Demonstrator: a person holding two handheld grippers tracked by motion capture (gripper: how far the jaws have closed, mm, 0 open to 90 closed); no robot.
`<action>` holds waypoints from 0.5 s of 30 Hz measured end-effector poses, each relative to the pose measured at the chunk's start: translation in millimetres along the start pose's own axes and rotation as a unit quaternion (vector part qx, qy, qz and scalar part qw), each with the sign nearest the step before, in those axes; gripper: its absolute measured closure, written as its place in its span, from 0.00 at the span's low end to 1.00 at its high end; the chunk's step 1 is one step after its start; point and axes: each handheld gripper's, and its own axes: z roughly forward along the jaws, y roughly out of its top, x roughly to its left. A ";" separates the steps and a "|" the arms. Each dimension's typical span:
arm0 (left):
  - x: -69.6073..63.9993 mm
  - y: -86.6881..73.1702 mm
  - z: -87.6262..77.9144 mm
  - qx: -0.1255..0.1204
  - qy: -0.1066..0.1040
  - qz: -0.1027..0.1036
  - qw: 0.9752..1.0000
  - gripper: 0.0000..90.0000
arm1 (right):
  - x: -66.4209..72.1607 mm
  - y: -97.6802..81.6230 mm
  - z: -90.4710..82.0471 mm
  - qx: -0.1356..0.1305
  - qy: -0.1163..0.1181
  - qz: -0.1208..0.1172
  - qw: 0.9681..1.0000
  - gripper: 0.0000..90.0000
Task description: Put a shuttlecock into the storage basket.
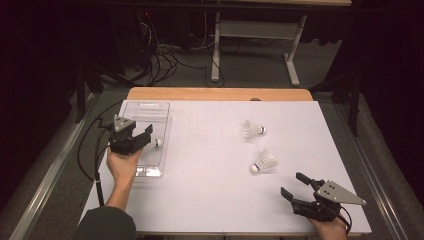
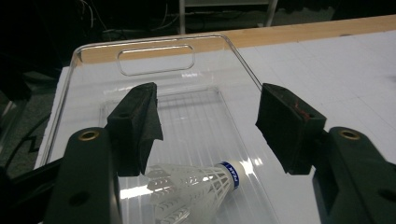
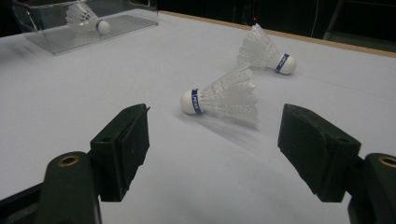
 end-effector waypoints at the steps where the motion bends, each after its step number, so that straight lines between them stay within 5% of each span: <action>1: -0.5 -0.7 -1.0 -0.006 0.003 0.001 1.000 0.43 | 0.0 0.0 0.0 0.000 0.000 0.000 1.000 0.28; 15: -3.9 -7.5 -9.4 -0.044 0.018 0.009 0.999 0.41 | -0.1 0.1 -0.2 -0.001 0.001 0.000 1.000 0.28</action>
